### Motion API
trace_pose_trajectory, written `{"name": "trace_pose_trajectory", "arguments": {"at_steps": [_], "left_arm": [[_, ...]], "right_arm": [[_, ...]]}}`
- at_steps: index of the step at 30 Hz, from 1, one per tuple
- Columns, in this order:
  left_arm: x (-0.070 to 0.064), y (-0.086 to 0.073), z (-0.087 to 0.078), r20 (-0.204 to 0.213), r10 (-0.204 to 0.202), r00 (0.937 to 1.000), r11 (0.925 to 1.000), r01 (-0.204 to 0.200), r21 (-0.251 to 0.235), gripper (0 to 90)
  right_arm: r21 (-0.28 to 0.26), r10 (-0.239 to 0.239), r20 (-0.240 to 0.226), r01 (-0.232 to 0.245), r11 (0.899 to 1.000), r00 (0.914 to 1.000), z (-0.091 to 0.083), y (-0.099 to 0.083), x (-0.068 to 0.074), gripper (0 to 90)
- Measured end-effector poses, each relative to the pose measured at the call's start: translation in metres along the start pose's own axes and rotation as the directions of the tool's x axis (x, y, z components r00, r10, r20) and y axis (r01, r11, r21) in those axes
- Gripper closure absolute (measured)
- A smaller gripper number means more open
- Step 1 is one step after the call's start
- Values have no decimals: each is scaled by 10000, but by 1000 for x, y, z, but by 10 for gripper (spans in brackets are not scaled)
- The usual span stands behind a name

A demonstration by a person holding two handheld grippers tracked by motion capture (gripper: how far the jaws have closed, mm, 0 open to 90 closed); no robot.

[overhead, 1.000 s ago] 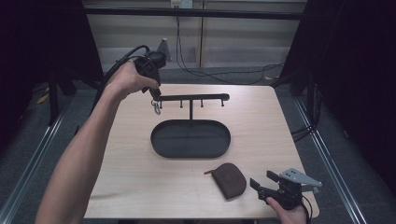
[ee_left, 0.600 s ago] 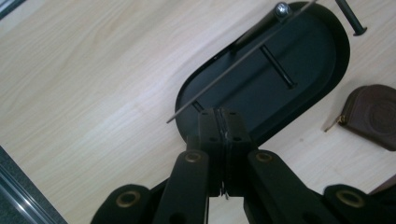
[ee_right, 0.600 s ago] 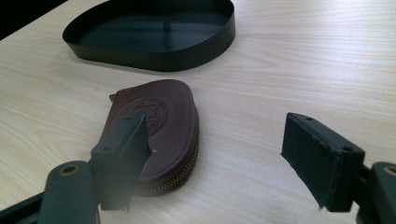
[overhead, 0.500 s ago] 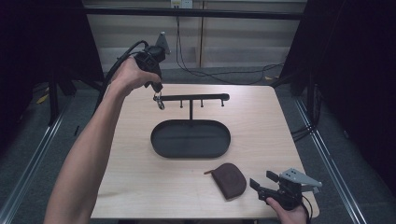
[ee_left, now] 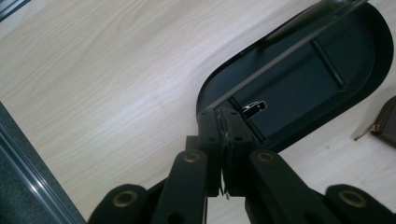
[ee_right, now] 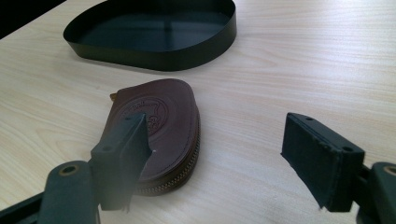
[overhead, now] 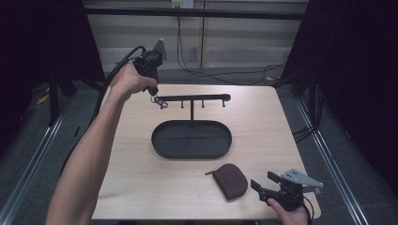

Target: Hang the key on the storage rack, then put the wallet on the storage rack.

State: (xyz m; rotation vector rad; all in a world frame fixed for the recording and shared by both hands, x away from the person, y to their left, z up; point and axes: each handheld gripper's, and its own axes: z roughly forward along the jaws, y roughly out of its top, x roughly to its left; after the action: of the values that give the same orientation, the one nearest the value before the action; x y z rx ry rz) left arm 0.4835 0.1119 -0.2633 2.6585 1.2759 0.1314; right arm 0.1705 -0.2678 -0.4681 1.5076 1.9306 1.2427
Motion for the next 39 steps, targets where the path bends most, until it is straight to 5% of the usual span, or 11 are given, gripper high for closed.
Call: {"name": "trace_pose_trajectory", "arguments": {"at_steps": [16,27,34,39], "left_arm": [[16,-32,-7,357,-92,9993,9986,110,-523,752],[21,-70,-11,818,-75,9966,9943,161,-1058,706],[12,-94,-5,1047,375,9938,9879,-211,-1537,626],[11,-111,8,1602,374,9864,9784,-35,-2067,577]], "right_arm": [[80,32,33,-32,10000,10000,3,1,0,228],[117,15,58,-16,9999,10000,2,1,0,229],[117,-10,75,9,9999,10000,2,1,0,228],[169,25,83,-27,9999,10000,3,1,0,228]]}}
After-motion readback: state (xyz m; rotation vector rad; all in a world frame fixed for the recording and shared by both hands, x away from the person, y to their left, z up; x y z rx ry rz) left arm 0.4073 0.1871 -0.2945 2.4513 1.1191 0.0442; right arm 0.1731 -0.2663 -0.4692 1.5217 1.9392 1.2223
